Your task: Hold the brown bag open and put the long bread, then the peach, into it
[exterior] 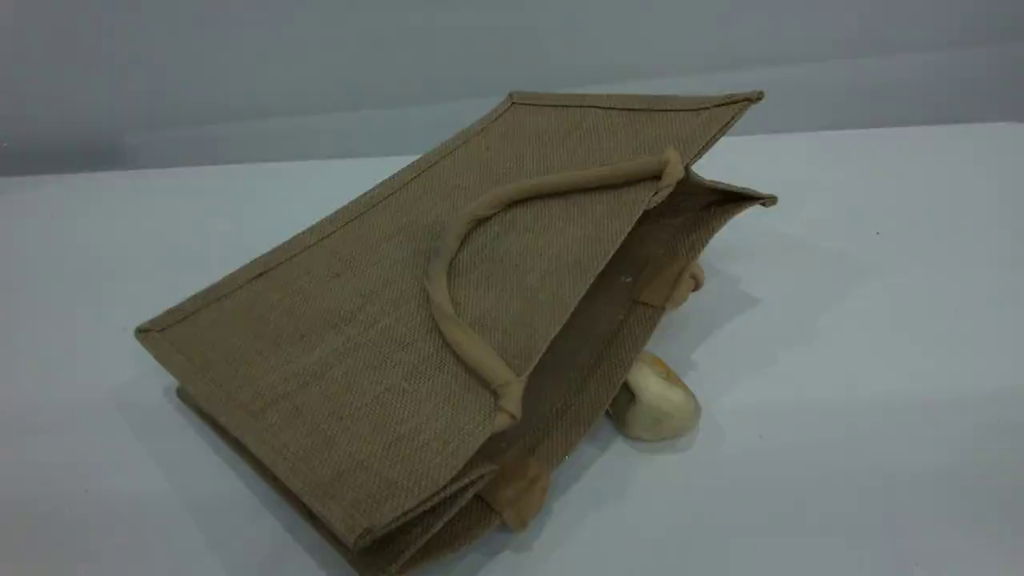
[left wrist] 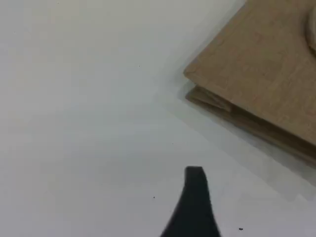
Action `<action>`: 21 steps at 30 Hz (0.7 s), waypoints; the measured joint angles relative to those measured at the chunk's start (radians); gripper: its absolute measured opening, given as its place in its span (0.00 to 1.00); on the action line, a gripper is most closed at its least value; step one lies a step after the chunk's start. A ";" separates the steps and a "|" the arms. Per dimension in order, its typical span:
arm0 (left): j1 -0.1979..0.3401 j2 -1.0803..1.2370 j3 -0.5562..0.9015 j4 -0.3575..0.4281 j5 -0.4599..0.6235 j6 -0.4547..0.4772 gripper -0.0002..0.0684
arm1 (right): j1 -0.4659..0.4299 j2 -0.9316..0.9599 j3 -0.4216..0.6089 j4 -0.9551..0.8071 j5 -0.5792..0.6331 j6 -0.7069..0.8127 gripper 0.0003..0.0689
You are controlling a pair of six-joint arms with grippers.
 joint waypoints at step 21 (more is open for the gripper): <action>0.222 -0.030 0.000 0.005 -0.002 0.000 0.79 | 0.051 -0.011 0.000 0.004 0.000 0.000 0.80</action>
